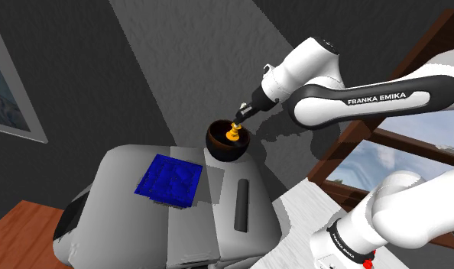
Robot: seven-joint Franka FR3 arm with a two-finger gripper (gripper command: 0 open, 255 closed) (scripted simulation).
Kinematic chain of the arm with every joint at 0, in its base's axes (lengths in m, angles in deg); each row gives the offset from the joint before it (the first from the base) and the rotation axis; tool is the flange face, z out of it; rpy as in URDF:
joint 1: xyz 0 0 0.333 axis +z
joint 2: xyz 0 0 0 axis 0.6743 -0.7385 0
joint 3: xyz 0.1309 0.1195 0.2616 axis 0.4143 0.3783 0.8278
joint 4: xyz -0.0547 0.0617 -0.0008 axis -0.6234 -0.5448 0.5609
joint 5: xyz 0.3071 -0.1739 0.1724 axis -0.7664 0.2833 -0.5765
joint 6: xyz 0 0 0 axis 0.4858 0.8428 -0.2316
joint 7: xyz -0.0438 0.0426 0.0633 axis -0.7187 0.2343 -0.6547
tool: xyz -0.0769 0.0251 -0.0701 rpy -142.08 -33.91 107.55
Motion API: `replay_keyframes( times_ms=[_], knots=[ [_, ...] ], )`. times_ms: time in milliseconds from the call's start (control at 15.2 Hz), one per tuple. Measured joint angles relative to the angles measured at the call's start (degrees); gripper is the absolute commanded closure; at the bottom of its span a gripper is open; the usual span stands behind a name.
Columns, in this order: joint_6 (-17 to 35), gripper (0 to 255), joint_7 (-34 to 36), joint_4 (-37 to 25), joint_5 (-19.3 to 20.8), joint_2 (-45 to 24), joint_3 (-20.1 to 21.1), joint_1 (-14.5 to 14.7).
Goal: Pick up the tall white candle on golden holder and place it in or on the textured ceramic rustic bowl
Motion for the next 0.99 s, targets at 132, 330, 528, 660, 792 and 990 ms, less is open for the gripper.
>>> replay_keyframes(
  times_ms=[132, 330, 528, 660, 792, 990],
  knots=[
    [0.0, 0, 0.0, 0.0, 0.0, 0.0, 0.0, 0.0],
    [0.0, 0, 0.0, 0.0, 0.0, 0.0, 0.0, 0.0],
    [0.0, 0, 0.0, 0.0, 0.0, 0.0, 0.0, 0.0],
    [-2.7, 0, -0.4, -0.5, -0.5, 2.4, -0.5, 0.4],
    [-6.1, 0, -0.8, -0.5, -1.0, 5.7, -1.0, 1.0],
    [-8.0, 0, -0.9, -1.2, -1.2, 6.9, -1.2, 1.2]
  ],
)
